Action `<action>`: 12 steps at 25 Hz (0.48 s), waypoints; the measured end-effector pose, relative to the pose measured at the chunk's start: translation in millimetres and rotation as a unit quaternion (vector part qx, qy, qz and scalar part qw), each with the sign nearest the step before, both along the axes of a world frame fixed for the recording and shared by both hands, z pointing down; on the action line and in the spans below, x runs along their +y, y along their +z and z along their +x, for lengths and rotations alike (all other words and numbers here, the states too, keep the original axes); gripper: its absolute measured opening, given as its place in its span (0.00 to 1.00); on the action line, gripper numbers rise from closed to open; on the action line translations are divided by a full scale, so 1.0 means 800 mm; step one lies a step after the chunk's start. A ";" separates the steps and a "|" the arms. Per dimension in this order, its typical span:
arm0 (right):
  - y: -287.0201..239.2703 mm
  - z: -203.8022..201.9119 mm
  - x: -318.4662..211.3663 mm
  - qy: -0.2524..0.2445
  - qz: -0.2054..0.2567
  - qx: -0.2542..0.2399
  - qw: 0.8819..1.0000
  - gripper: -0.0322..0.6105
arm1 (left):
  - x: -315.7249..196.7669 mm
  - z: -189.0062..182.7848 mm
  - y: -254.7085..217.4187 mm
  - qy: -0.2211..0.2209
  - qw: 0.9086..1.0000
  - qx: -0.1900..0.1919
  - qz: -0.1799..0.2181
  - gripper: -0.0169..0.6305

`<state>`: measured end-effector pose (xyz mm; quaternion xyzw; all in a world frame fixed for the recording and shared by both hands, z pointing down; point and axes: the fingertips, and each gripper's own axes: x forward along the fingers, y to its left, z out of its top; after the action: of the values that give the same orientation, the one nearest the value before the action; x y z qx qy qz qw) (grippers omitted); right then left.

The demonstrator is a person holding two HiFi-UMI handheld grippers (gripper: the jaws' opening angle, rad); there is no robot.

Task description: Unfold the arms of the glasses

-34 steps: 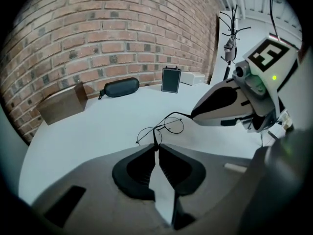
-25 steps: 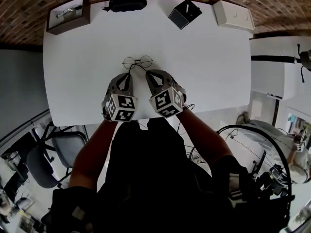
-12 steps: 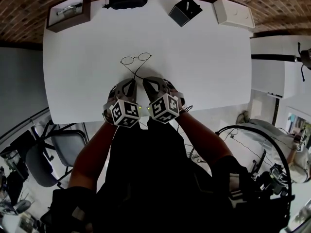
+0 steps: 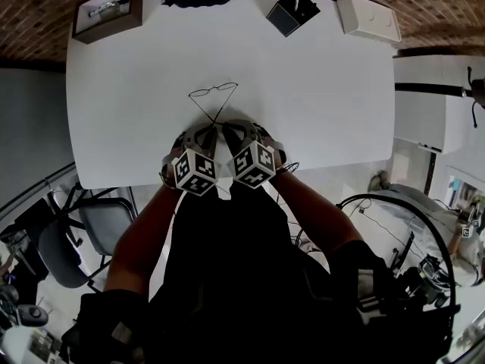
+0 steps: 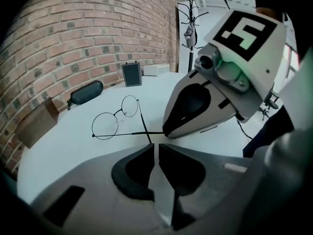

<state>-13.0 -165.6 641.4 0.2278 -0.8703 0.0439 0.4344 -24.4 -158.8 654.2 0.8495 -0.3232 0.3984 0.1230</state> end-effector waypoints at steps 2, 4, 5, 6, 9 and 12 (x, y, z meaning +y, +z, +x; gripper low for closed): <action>0.005 0.001 0.002 0.001 -0.005 0.006 1.000 0.08 | 0.005 0.003 0.002 0.010 1.000 0.007 -0.010 0.08; 0.008 0.001 0.004 0.003 -0.008 0.008 1.000 0.08 | 0.011 0.007 0.002 0.019 1.000 0.017 -0.018 0.08; 0.009 0.001 0.004 0.004 -0.009 0.009 1.000 0.08 | 0.014 0.009 0.002 0.024 0.999 0.021 -0.022 0.08; 0.009 0.001 0.005 0.005 -0.011 0.009 1.000 0.08 | 0.017 0.011 0.003 0.027 0.999 0.024 -0.025 0.08; 0.010 0.001 0.006 0.000 -0.017 0.013 1.000 0.08 | 0.018 0.009 0.001 0.013 0.998 0.042 -0.035 0.08; 0.004 -0.003 0.012 -0.009 -0.034 0.001 0.999 0.09 | 0.011 -0.003 -0.014 -0.027 0.997 0.069 -0.034 0.08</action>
<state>-15.2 -155.7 644.3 0.2052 -0.8700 0.0693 0.4428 -26.8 -149.7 643.4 0.8612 -0.3230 0.3461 0.1851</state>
